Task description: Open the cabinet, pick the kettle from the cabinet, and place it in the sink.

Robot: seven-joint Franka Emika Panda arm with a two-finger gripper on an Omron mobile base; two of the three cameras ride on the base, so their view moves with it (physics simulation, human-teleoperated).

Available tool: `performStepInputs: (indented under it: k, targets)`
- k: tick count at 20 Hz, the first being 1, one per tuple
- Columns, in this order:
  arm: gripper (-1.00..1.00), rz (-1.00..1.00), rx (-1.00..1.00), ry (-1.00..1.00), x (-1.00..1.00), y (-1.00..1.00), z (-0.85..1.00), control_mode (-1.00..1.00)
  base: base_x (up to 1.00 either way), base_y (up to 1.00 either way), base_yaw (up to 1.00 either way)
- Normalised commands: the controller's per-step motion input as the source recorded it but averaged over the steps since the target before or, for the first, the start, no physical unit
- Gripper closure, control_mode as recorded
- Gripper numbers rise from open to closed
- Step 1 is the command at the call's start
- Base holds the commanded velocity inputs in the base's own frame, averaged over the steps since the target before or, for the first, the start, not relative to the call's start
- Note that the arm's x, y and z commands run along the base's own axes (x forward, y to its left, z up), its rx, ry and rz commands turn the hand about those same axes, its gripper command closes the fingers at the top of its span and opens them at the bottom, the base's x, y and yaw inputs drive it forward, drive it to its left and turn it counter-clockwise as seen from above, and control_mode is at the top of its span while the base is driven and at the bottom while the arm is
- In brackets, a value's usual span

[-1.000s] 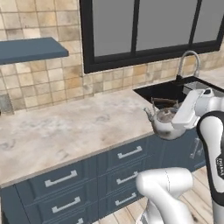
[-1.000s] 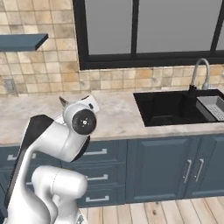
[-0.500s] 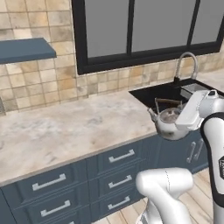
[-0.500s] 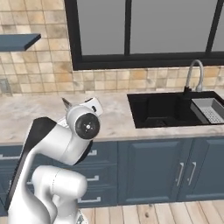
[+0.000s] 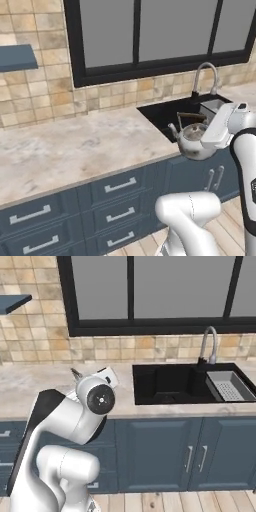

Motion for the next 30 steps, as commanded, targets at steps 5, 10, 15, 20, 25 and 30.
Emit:
performStepInputs:
  k: [5, 10, 15, 20, 25, 30]
  targets:
    - [1.00, 0.00, 0.00, 0.00, 0.00, 0.00, 0.00, 1.00, 0.22, -0.53, 0.06]
    - [1.00, 0.00, 0.00, 0.00, 0.00, 0.00, 0.00, 1.00, 0.22, -0.50, 0.09]
    - [1.00, 0.00, 0.00, 0.00, 0.00, 0.00, 0.00, 1.00, 0.24, -0.47, 0.10]
    - [1.00, 0.00, 0.00, 0.00, 0.00, 0.00, 0.00, 1.00, 0.24, -0.43, 0.16]
    - [1.00, 0.00, 0.00, 0.00, 0.00, 0.00, 0.00, 1.00, 0.23, -0.38, 0.26]
    - [1.00, 0.00, 0.00, 0.00, 0.00, 0.00, 0.00, 1.00, 0.28, -0.33, 0.27]
